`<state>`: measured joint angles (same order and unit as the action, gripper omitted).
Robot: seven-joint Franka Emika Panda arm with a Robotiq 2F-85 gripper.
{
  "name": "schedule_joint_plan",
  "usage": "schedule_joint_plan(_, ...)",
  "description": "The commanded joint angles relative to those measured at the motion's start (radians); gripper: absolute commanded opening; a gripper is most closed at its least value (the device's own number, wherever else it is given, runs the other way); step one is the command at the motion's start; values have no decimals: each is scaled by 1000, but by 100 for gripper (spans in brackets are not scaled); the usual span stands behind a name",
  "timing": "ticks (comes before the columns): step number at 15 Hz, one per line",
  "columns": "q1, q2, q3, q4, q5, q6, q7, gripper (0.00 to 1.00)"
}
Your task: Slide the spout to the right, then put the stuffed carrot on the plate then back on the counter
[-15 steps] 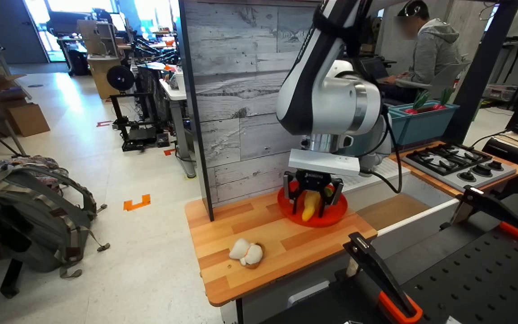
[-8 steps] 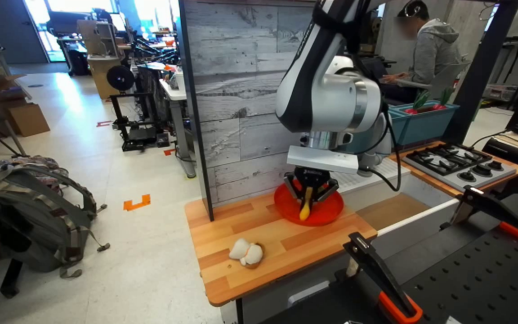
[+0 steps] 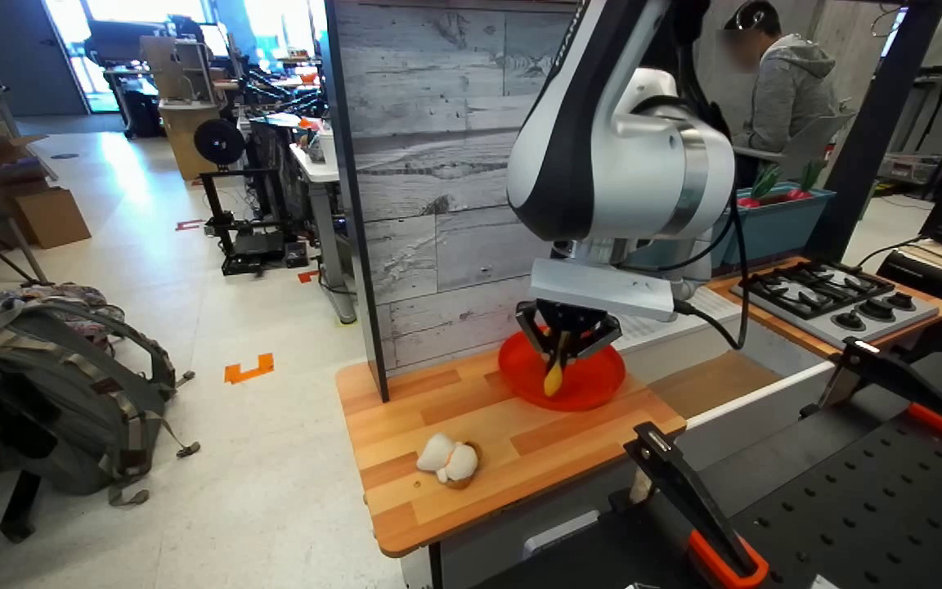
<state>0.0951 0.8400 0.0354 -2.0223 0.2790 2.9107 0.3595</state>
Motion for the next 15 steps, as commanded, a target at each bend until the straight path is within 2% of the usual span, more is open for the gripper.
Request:
schedule_joint_plan(1,33,-116,23,-105,-12,1,-31,2)
schedule_joint_plan(4,87,-128,29,-96,-34,-16,-31,2)
schedule_joint_plan(9,136,-71,62,-28,-53,-16,-58,2)
schedule_joint_plan(15,113,7,83,59,-49,-28,-98,2)
